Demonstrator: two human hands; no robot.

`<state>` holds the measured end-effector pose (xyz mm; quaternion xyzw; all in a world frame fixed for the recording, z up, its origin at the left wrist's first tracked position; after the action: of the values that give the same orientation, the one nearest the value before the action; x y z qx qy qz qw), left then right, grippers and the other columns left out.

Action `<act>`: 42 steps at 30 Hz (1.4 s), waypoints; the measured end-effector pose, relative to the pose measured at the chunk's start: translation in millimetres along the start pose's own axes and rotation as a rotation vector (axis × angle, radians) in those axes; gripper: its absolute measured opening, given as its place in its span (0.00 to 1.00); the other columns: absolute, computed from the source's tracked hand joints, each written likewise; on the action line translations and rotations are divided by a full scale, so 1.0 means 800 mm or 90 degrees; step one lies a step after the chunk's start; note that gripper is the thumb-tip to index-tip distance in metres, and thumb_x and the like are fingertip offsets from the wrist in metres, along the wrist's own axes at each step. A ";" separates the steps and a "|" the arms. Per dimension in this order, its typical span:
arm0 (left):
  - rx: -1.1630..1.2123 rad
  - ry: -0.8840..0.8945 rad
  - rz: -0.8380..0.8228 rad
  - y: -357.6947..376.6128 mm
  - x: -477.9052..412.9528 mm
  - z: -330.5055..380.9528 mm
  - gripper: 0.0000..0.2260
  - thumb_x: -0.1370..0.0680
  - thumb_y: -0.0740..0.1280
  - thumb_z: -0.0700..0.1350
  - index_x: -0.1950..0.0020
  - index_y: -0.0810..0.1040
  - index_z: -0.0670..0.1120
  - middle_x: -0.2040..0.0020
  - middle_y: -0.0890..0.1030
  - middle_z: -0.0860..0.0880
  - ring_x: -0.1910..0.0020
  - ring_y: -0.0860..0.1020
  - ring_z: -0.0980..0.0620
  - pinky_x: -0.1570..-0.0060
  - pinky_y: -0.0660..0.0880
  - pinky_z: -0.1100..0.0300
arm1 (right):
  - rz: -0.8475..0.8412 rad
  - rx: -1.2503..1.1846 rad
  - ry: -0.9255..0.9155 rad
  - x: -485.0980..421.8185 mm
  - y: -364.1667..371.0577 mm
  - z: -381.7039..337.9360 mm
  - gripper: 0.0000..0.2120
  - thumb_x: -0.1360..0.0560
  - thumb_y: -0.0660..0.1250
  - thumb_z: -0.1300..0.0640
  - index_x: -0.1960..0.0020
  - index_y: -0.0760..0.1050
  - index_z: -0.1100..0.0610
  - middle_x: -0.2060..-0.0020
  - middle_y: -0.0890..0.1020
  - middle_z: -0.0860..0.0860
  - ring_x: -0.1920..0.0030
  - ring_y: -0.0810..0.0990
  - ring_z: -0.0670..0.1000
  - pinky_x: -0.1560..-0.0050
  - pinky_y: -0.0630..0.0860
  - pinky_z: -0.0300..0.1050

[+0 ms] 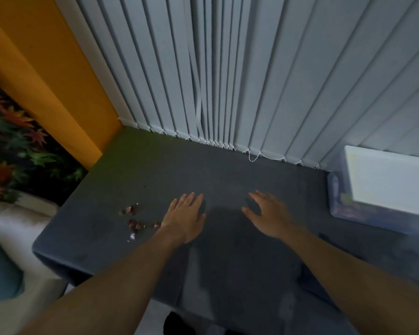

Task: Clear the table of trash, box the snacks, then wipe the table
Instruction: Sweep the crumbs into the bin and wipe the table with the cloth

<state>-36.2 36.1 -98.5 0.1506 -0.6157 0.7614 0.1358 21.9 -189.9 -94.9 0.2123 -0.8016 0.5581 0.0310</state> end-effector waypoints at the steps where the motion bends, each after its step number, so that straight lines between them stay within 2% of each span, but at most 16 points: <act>1: -0.003 0.002 -0.003 0.002 0.000 0.003 0.29 0.16 0.52 0.55 0.17 0.47 0.50 0.17 0.49 0.48 0.18 0.47 0.46 0.21 0.46 0.49 | -0.001 0.002 0.004 0.002 -0.001 0.005 0.32 0.22 0.58 0.35 0.23 0.62 0.50 0.22 0.62 0.50 0.23 0.60 0.54 0.25 0.58 0.55; 11: 0.012 -0.032 -0.009 0.018 0.010 0.011 0.29 0.16 0.52 0.54 0.17 0.46 0.49 0.17 0.49 0.47 0.18 0.47 0.46 0.21 0.44 0.49 | -0.012 -0.005 -0.002 0.009 0.002 0.020 0.32 0.22 0.57 0.34 0.23 0.62 0.48 0.22 0.62 0.49 0.23 0.60 0.54 0.26 0.58 0.60; 19: 0.047 -0.071 0.022 0.020 0.046 -0.022 0.29 0.16 0.53 0.54 0.17 0.47 0.49 0.17 0.49 0.48 0.19 0.48 0.46 0.21 0.45 0.49 | -0.040 0.003 -0.072 0.000 0.024 -0.051 0.32 0.23 0.58 0.34 0.24 0.64 0.49 0.23 0.63 0.50 0.24 0.61 0.56 0.25 0.58 0.58; 26: 0.088 -0.106 0.063 0.026 0.108 -0.122 0.29 0.16 0.54 0.54 0.17 0.49 0.49 0.18 0.52 0.47 0.19 0.50 0.45 0.21 0.48 0.47 | -0.052 0.009 -0.128 0.018 0.079 -0.183 0.35 0.25 0.55 0.31 0.24 0.65 0.49 0.23 0.64 0.49 0.24 0.61 0.55 0.25 0.57 0.57; 31: 0.095 -0.165 0.110 0.036 0.192 -0.246 0.29 0.17 0.55 0.53 0.18 0.50 0.49 0.18 0.54 0.48 0.19 0.52 0.45 0.21 0.49 0.47 | -0.075 0.029 -0.187 0.037 0.144 -0.315 0.32 0.23 0.58 0.34 0.23 0.64 0.49 0.23 0.64 0.49 0.24 0.61 0.54 0.24 0.56 0.52; 36: 0.131 -0.241 0.119 0.065 0.282 -0.377 0.29 0.17 0.55 0.53 0.18 0.51 0.49 0.18 0.55 0.46 0.20 0.54 0.43 0.22 0.51 0.45 | -0.085 0.019 -0.244 0.056 0.218 -0.444 0.39 0.29 0.51 0.29 0.25 0.67 0.48 0.25 0.68 0.48 0.25 0.65 0.52 0.25 0.60 0.50; 40: 0.158 -0.302 0.116 0.098 0.348 -0.451 0.29 0.16 0.54 0.54 0.18 0.50 0.49 0.18 0.55 0.47 0.19 0.52 0.44 0.21 0.51 0.47 | -0.145 -0.003 -0.311 0.086 0.275 -0.535 0.30 0.21 0.60 0.38 0.24 0.65 0.51 0.24 0.66 0.49 0.24 0.62 0.52 0.24 0.58 0.49; 42: 0.167 -0.330 0.116 0.121 0.375 -0.482 0.29 0.17 0.54 0.54 0.18 0.51 0.49 0.18 0.55 0.47 0.19 0.53 0.45 0.22 0.51 0.48 | -0.177 -0.024 -0.340 0.101 0.303 -0.572 0.28 0.20 0.61 0.42 0.23 0.65 0.53 0.24 0.66 0.50 0.24 0.62 0.51 0.25 0.57 0.46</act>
<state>-373.3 400.0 -141.8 0.3004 -0.5374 0.7795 -0.1154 -228.0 270.5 -113.7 0.4583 -0.7548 0.4583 -0.1010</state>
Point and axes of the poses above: each hand's wrist, its own x-axis away from the middle knuckle, its own y-axis out of the palm, z = x × y, the point moved 9 cm from there along -x, towards the middle knuckle
